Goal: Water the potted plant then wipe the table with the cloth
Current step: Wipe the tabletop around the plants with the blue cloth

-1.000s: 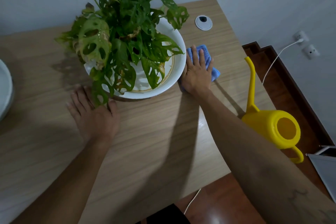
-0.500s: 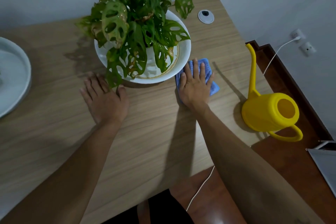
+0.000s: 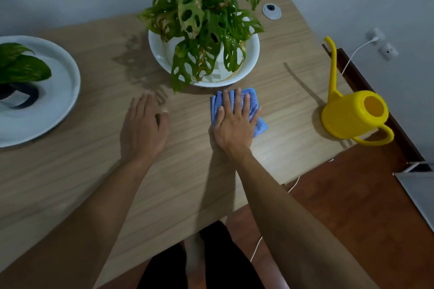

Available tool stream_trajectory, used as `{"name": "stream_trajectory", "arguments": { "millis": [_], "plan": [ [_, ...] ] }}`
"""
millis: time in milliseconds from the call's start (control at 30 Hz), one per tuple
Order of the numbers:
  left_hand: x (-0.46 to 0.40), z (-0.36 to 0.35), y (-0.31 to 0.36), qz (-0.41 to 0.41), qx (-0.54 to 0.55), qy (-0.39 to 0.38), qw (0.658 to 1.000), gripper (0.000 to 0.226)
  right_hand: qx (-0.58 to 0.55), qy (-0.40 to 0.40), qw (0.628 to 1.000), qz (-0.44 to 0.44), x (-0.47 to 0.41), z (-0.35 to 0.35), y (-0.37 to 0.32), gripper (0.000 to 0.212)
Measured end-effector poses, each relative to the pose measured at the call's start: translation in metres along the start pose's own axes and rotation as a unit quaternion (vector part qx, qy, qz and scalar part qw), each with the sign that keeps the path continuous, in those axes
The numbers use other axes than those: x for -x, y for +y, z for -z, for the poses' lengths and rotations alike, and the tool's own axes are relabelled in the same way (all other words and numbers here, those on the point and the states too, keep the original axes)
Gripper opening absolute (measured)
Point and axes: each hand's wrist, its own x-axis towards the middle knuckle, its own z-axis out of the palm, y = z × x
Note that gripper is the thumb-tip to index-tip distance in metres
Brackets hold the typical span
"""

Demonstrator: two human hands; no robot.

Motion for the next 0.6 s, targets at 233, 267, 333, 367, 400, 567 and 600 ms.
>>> {"name": "stream_trajectory", "arguments": {
  "millis": [233, 267, 333, 367, 400, 567, 600],
  "plan": [
    [0.063, 0.018, -0.05, 0.027, -0.019, 0.055, 0.998, 0.06, -0.005, -0.051, 0.994, 0.095, 0.056, -0.006, -0.071, 0.053],
    [0.067, 0.022, -0.058, 0.028, -0.034, 0.06, 0.997, 0.062, -0.008, -0.058, 0.992, 0.114, 0.065, -0.008, -0.084, 0.054],
    [0.076, 0.027, -0.072, 0.044, -0.053, 0.049, 0.996, 0.065, -0.008, -0.068, 0.988, 0.142, 0.079, -0.01, -0.102, 0.054],
    [0.081, 0.027, -0.077, 0.056, -0.062, 0.034, 0.996, 0.066, -0.009, -0.074, 0.986, 0.149, 0.082, -0.01, -0.106, 0.054],
    [0.086, 0.026, -0.079, 0.066, -0.077, 0.02, 0.995, 0.067, -0.009, -0.08, 0.984, 0.157, 0.082, -0.009, -0.105, 0.054],
    [0.093, 0.022, -0.079, 0.084, -0.131, -0.002, 0.988, 0.071, 0.013, -0.071, 0.985, 0.154, 0.062, -0.002, -0.054, 0.053],
    [0.093, 0.024, -0.08, 0.088, -0.135, -0.006, 0.987, 0.071, 0.014, -0.062, 0.988, 0.139, 0.054, 0.0, -0.039, 0.052]
  ]
}}
